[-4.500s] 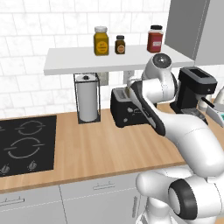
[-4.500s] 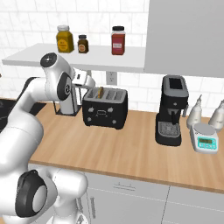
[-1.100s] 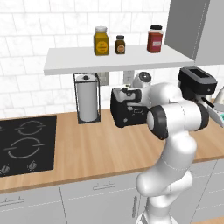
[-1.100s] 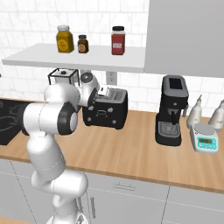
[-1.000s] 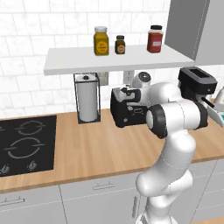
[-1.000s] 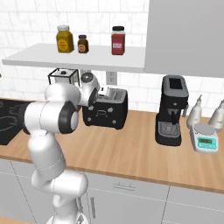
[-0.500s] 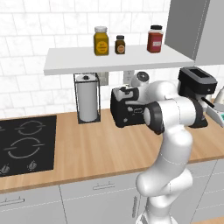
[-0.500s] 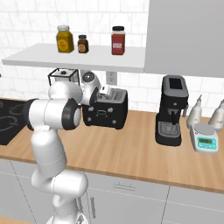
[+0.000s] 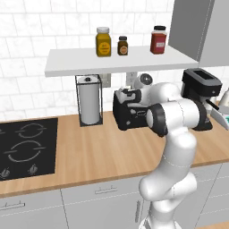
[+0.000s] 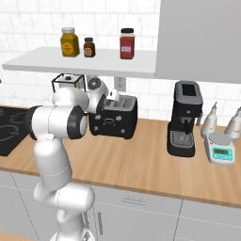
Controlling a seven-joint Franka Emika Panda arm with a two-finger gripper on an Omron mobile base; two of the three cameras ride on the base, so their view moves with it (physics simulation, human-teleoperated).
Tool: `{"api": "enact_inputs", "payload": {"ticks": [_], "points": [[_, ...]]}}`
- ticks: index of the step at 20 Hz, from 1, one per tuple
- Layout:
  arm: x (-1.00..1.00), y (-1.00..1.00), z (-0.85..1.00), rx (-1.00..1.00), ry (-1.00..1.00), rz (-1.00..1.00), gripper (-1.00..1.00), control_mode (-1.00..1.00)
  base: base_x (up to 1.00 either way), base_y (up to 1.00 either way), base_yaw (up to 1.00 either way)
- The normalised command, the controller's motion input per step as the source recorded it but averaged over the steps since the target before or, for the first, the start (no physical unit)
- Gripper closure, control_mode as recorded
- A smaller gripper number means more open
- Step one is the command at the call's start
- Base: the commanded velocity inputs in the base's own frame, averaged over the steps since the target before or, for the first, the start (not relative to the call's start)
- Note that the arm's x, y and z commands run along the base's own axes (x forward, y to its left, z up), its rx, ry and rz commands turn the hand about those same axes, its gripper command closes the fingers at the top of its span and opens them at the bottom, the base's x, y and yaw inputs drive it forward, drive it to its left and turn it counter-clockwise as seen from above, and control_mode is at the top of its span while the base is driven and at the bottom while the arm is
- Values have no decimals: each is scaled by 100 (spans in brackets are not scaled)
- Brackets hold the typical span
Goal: Start the toaster. Once the lever pops up, take the bread to the plate on the dining counter.
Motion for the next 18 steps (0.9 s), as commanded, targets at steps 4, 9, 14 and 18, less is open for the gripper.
{"api": "enact_inputs", "payload": {"ticks": [4, 9, 14, 18], "points": [[0, 0, -3, -1, -14, -3, 100, -100, 0, 0, 0], [0, -3, -3, 0, -9, -2, 100, -100, 0, 0, 0], [0, 0, 12, 0, -3, 0, 100, -100, 0, 0, 0], [-1, 0, 67, 0, -12, 0, 100, -100, 0, 0, 0]]}}
